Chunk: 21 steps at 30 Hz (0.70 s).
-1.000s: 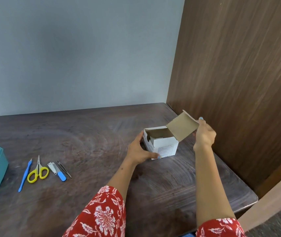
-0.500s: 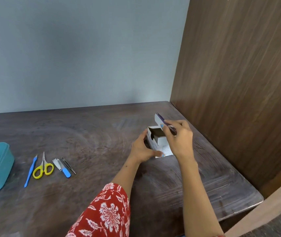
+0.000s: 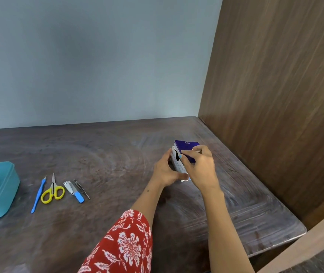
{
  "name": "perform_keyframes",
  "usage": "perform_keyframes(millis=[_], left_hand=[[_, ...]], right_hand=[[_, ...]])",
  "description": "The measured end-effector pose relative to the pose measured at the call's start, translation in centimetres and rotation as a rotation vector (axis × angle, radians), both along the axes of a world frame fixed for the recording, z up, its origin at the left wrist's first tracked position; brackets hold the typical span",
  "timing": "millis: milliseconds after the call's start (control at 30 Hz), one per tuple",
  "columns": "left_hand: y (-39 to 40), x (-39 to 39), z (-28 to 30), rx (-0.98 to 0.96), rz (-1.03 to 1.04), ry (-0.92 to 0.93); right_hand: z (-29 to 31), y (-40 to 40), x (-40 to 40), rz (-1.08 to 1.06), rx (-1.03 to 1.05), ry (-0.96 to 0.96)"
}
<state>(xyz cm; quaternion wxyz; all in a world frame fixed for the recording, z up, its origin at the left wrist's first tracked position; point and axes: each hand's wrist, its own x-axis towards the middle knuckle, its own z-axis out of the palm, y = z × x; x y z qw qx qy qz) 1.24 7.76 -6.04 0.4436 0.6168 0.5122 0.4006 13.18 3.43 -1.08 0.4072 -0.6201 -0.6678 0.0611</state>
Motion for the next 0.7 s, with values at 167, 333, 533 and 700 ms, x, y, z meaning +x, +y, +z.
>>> perform_keyframes(millis=[167,333,533,700], left_hand=[[0.0,-0.1,0.0,0.004,-0.007,-0.014],[-0.2,-0.1,0.0,-0.004,-0.003,-0.045],[-0.3,-0.2,0.2,0.002,-0.01,-0.038],[-0.3,-0.2,0.3,-0.005,-0.008,-0.03]], right_hand=[[0.5,0.3,-0.4,-0.008,-0.013,-0.027],[1.0,0.6,-0.4,-0.006,0.002,-0.025],[1.3,1.0,-0.4,0.013,-0.027,-0.023],[0.7,0.7,-0.5,0.005,-0.104,-0.097]])
